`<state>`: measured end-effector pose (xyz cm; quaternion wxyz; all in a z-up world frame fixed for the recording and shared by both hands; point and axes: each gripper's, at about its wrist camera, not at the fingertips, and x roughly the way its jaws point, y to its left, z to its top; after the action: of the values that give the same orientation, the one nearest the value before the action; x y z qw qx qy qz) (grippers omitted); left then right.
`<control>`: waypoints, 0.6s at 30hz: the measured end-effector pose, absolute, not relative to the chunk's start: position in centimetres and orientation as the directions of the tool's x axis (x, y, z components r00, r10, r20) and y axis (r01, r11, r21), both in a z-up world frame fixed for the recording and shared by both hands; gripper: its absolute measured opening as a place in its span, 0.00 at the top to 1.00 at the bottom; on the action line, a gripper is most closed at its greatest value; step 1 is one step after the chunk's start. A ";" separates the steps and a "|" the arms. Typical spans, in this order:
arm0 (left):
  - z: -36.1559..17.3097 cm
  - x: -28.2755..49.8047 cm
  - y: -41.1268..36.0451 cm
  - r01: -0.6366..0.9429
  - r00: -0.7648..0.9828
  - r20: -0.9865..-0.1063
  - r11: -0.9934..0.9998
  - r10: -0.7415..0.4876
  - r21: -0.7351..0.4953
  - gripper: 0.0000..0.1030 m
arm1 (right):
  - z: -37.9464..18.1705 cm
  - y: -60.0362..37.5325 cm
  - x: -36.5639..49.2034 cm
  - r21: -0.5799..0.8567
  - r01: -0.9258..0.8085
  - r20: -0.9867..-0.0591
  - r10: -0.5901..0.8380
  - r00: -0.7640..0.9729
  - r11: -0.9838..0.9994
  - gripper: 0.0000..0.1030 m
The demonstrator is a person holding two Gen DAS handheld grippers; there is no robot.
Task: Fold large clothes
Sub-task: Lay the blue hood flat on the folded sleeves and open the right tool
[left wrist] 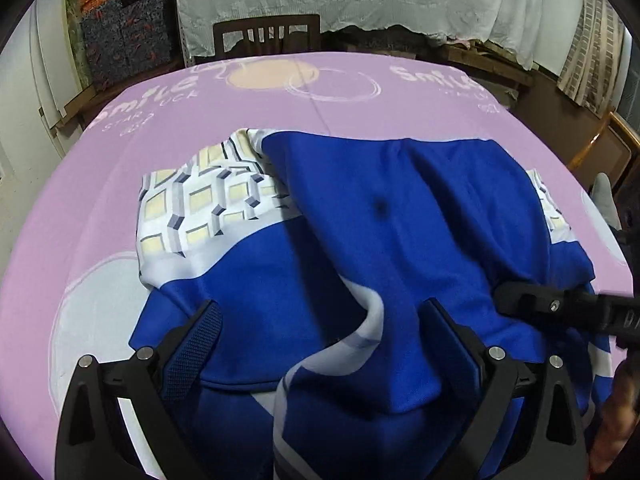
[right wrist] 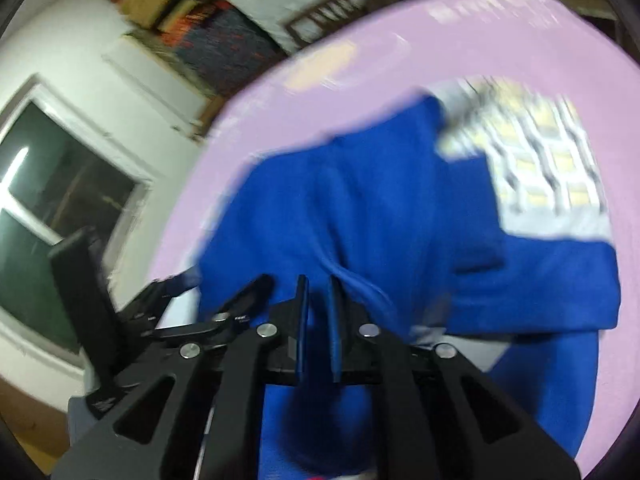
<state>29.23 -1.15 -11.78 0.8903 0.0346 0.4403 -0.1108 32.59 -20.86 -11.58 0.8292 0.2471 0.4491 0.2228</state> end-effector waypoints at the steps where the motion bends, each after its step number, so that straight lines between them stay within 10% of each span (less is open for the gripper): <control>1: -11.8 29.2 -1.2 0.229 0.588 -0.791 0.973 -0.166 -0.034 0.03 | -11.9 -21.3 32.9 0.643 -0.144 -0.617 0.621 0.484 0.752 1.00; 18: -10.4 26.1 -1.0 0.253 0.629 -0.762 0.967 -0.152 0.017 0.03 | -14.2 -24.1 32.4 0.801 -0.057 -0.521 0.741 0.423 0.596 1.00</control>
<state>26.13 -1.02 -10.39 0.9005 0.0612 0.4156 -0.1124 32.41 -24.06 -14.22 0.7606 0.3649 0.4686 0.2623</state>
